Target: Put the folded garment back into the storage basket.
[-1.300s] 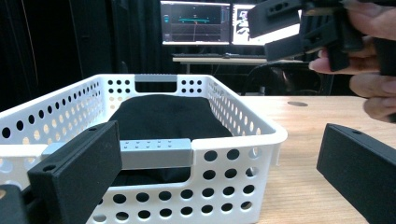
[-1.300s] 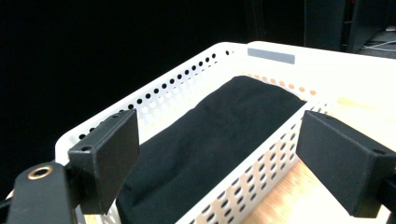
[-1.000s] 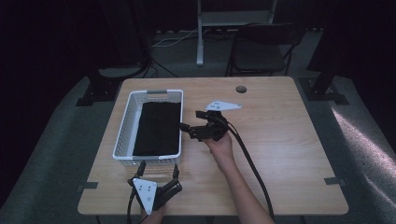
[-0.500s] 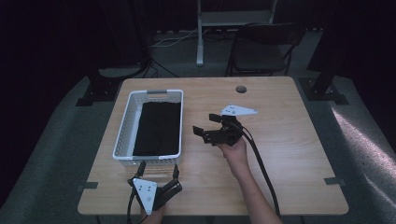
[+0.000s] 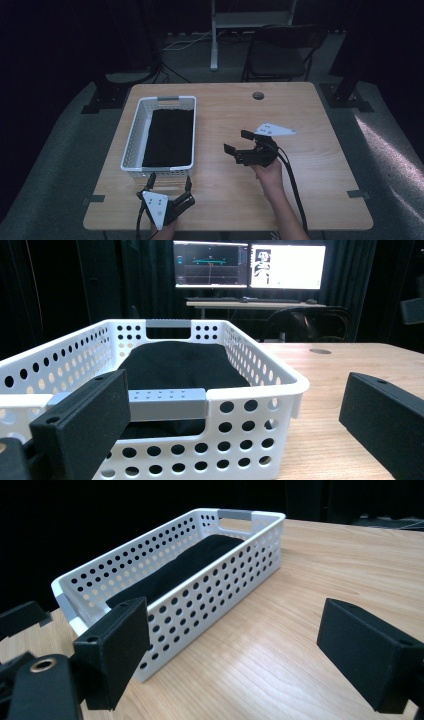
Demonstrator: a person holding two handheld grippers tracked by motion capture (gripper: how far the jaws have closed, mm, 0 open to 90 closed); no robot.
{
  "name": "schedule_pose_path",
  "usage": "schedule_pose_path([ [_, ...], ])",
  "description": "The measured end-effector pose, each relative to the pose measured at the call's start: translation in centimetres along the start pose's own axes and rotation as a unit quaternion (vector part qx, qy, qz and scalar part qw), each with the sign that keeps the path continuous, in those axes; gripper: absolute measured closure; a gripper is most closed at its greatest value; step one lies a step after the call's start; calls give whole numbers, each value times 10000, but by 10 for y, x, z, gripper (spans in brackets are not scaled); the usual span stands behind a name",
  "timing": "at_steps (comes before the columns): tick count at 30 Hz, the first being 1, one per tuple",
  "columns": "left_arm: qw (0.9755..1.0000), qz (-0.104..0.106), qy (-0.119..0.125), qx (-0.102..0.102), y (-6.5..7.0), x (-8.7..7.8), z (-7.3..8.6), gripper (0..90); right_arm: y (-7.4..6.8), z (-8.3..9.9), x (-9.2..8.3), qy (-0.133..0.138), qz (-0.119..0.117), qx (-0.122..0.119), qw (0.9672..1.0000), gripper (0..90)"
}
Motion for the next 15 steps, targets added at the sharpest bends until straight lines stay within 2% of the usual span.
schedule_pose_path([
  [9,10000,-11,-5,2,0,0,0,8,9,14,-30,81,248,25,9997,128],
  [15,10000,-10,-2,-1,0,0,0,8,10,16,-39,32,349,-59,9994,128],
])
Point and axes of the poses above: each handheld gripper's, and its own axes: x roughly forward along the jaws, z roughly out of its underside, y roughly to its right, the point moved 6 cm from there along x, roughly forward along the jaws, and after that the axes turned 9 degrees about -z, right-handed, at the moved point
